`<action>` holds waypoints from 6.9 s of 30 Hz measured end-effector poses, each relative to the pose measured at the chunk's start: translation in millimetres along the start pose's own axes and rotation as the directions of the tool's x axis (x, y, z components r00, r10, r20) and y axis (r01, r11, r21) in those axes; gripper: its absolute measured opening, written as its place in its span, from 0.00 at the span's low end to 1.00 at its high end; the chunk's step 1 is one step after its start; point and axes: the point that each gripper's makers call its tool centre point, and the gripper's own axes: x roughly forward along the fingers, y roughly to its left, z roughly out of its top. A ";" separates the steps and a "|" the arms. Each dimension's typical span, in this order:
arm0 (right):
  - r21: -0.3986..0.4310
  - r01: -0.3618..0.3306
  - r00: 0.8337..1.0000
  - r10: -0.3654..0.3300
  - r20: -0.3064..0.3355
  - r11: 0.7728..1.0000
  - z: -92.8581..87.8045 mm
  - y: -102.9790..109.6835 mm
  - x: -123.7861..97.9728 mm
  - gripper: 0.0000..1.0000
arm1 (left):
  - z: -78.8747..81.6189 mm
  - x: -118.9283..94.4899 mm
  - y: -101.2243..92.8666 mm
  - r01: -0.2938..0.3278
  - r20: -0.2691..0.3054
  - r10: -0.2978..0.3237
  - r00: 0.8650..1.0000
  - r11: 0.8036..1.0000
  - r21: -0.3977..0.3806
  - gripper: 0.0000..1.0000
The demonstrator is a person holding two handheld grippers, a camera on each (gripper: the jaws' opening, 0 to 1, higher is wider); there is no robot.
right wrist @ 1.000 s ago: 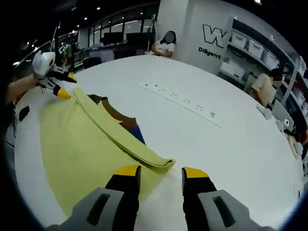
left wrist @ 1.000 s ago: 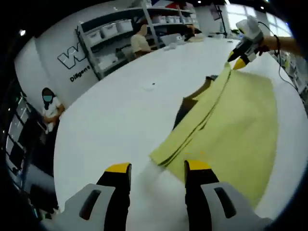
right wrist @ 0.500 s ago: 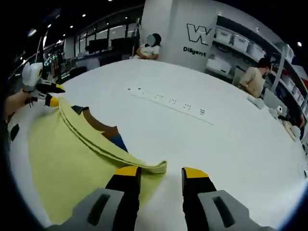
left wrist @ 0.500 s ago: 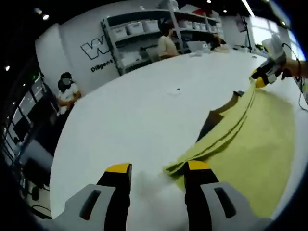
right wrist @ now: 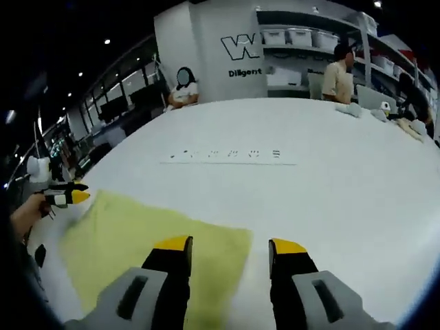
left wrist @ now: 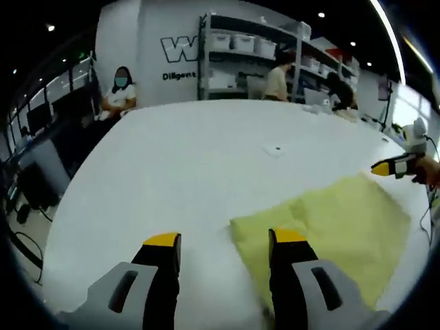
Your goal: Fold the garment on the visible template until the final outline fits inside the template.
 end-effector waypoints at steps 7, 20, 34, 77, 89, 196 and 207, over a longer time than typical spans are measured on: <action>0.006 -0.057 0.998 0.057 0.009 0.998 -4.0 19.8 -17.4 0.56 | 8.6 -18.1 -14.9 0.049 0.028 -0.049 0.998 0.999 0.005 0.56; -0.059 -0.163 0.987 0.162 -0.021 0.985 -30.3 54.9 -53.4 0.71 | -6.7 -60.9 -34.9 0.126 0.049 -0.128 0.991 0.991 0.048 0.62; -0.167 -0.229 0.972 0.218 -0.085 0.959 -86.7 63.2 -85.0 0.77 | -42.9 -96.0 -48.7 0.173 0.030 -0.177 0.984 0.980 0.102 0.69; -0.273 -0.221 0.973 0.192 -0.127 0.936 -127.3 56.4 -101.5 0.09 | -117.4 -110.3 -64.0 0.269 -0.080 -0.259 0.963 0.950 0.158 0.00; -0.265 -0.201 0.977 0.174 -0.122 0.943 -116.6 51.8 -105.9 0.00 | -107.9 -121.9 -56.9 0.301 -0.134 -0.270 0.954 0.866 0.399 0.00; -0.157 -0.145 0.988 0.135 -0.071 0.977 -129.2 92.7 -218.4 0.91 | -123.3 -226.9 -96.3 0.201 -0.050 -0.197 0.979 0.976 0.089 0.88; -0.121 -0.135 0.990 0.131 -0.046 0.983 -137.2 102.8 -246.9 0.99 | -118.2 -249.8 -116.9 0.212 -0.026 -0.210 0.977 0.972 0.097 0.99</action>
